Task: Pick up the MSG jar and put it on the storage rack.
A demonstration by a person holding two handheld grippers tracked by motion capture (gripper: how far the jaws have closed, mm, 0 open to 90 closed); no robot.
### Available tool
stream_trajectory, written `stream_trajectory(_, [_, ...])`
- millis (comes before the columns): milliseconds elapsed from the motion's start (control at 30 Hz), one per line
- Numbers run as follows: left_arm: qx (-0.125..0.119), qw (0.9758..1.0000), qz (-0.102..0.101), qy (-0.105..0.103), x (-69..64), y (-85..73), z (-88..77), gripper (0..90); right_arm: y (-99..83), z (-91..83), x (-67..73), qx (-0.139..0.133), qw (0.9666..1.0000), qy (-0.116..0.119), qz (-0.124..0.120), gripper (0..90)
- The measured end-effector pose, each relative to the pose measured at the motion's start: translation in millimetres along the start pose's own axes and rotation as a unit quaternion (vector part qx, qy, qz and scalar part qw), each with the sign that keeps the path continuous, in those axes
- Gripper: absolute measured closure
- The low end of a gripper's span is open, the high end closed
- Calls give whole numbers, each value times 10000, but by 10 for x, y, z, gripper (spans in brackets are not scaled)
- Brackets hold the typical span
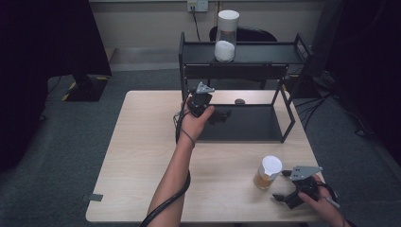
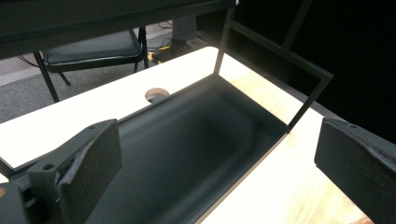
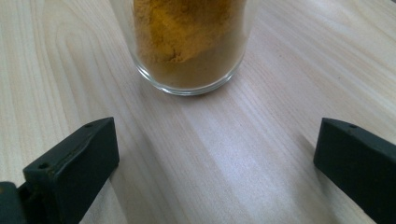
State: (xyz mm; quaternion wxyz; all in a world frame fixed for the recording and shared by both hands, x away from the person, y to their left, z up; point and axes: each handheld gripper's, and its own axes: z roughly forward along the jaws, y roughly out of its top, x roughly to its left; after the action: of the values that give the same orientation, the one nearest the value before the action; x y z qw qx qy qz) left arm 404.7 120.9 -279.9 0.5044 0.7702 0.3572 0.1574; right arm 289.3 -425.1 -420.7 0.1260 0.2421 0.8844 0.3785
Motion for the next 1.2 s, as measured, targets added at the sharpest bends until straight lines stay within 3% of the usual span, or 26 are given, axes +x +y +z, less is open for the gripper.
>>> stream_trajectory(600, [121,9998,-171,-70,43,-355,143,3,2,-1,0,9,10000,2,1,0])
stream_trajectory(1200, [385,9992,11,-71,-13,-685,225,4,2,-1,0,9,10000,2,2,0])
